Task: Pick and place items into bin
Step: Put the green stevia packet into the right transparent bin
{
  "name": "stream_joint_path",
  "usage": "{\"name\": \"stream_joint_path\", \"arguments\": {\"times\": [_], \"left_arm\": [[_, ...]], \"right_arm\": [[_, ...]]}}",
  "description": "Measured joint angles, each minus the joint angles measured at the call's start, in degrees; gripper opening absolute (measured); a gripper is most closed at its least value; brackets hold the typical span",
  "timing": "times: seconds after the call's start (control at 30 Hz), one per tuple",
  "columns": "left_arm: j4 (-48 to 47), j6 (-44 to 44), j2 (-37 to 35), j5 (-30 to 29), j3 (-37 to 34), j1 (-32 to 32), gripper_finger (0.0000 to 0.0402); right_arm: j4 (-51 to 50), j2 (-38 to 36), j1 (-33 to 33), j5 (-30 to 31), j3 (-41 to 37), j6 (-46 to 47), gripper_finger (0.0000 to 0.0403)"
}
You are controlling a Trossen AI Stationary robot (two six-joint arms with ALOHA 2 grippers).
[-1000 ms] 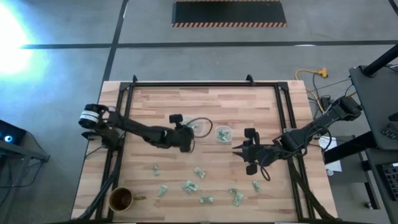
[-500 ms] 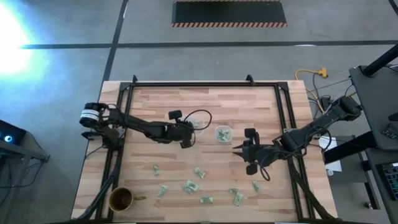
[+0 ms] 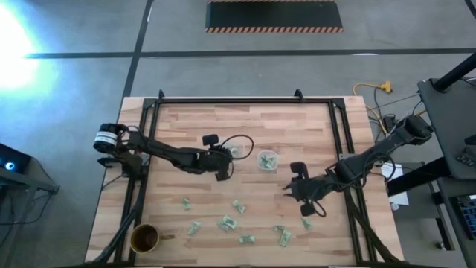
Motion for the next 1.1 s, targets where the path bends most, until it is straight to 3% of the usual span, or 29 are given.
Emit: {"name": "stream_joint_path", "arguments": {"times": [0.27,0.57,0.7,0.83,1.1], "left_arm": [[-0.38,0.05,-0.5,0.14,-0.02,-4.55,0.0116],[-0.39,-0.04,-3.01,0.09,0.07,-6.88,0.0116],[0.03,-0.15,-4.16,0.01,0.4,-8.69,0.0116],[0.0,0.01,-5.67,0.16,0.38,-11.09,0.0116],[-0.14,0.06,-8.67,-0.83,0.31,-14.11,0.0116]], "right_arm": [[16.23,0.02,2.18,-10.12,-8.52,1.1,0.0087],[26.59,2.27,5.06,-10.59,-13.21,3.72,0.01],[31.59,7.12,5.98,-10.63,-13.4,5.18,0.0105],[36.33,14.42,6.22,-14.37,-12.21,5.24,0.0107],[36.82,25.28,6.2,-16.59,-5.92,4.82,0.0099]]}}
